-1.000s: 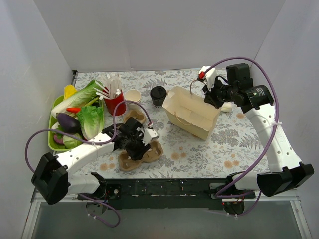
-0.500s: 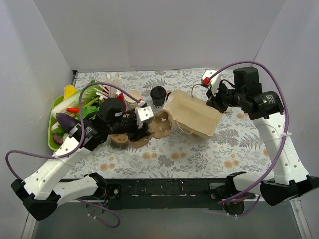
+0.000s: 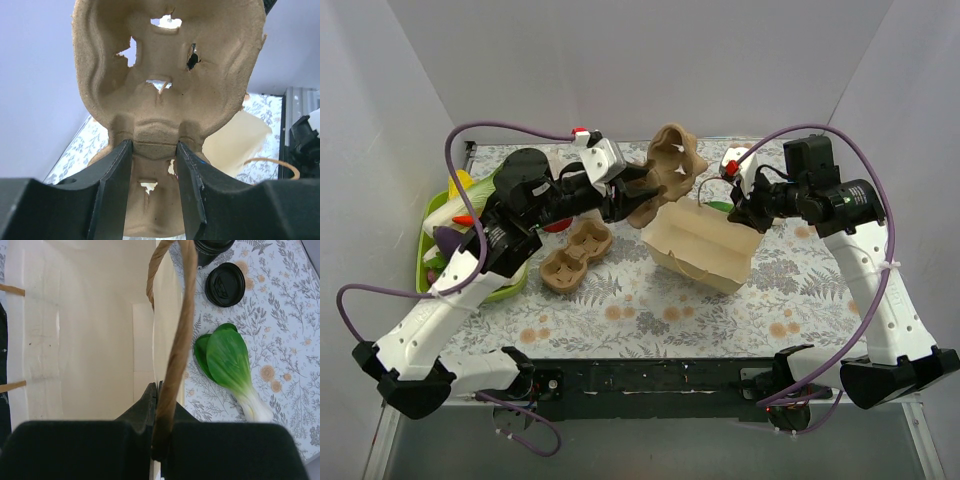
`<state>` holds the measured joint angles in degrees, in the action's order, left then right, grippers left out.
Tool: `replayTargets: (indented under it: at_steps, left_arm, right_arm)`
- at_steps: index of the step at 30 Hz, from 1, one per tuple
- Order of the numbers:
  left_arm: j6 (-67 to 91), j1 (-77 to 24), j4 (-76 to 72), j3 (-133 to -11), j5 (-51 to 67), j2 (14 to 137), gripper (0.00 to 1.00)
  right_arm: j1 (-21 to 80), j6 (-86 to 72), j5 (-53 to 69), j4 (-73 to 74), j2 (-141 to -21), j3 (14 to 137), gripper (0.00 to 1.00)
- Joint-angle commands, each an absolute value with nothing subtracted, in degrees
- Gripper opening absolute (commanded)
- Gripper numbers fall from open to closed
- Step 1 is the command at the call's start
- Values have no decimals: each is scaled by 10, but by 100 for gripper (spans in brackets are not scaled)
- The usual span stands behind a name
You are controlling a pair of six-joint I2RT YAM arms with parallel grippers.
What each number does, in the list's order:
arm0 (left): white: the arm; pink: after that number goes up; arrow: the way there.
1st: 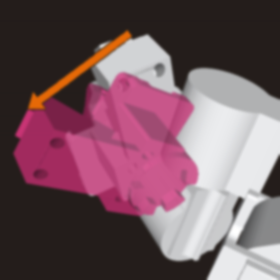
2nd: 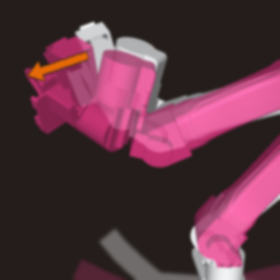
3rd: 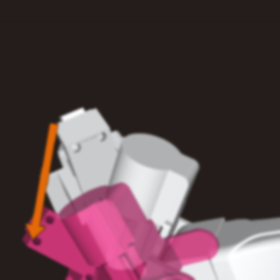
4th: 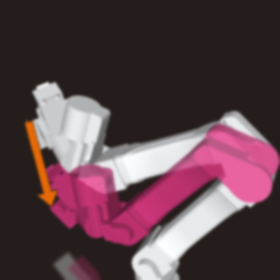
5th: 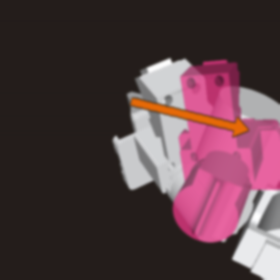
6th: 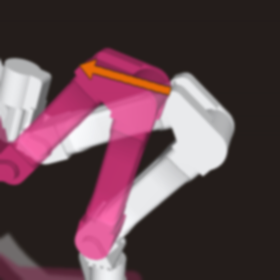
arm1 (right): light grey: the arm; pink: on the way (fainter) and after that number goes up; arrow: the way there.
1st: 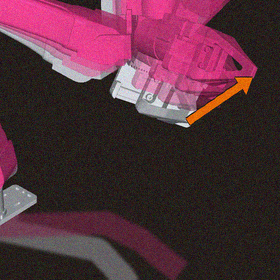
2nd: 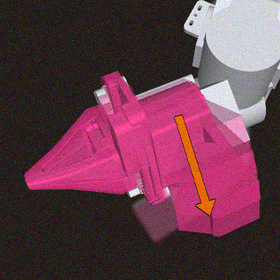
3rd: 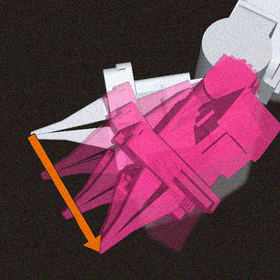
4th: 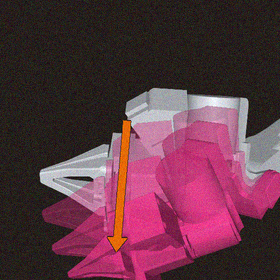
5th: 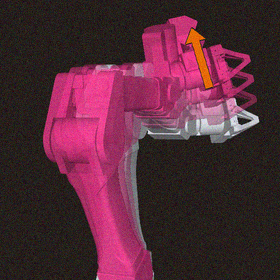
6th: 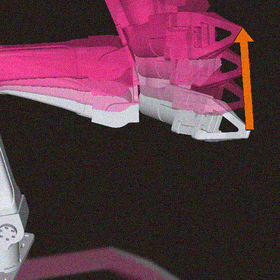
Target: Pack the takeout coffee
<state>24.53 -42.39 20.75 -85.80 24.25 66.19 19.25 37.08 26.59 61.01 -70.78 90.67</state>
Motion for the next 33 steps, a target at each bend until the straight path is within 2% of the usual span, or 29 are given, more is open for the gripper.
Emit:
replayTargets:
  at_steps: [1,4,18,25,33]
  left_arm:
    - [299,-426,84,-841,319,684,0]
    - [333,-428,52,-831,344,697,0]
    - [374,-439,-145,-623,370,633,0]
    - [320,-439,-163,-568,377,609,0]
    - [283,-439,-127,-584,413,628,0]
  right_arm:
    - [192,363,308,614,-699,922,1]
    - [192,358,315,620,-697,918,1]
    - [190,340,353,671,-729,951,1]
    - [191,360,378,699,-742,955,1]
    - [191,373,432,722,-782,977,1]
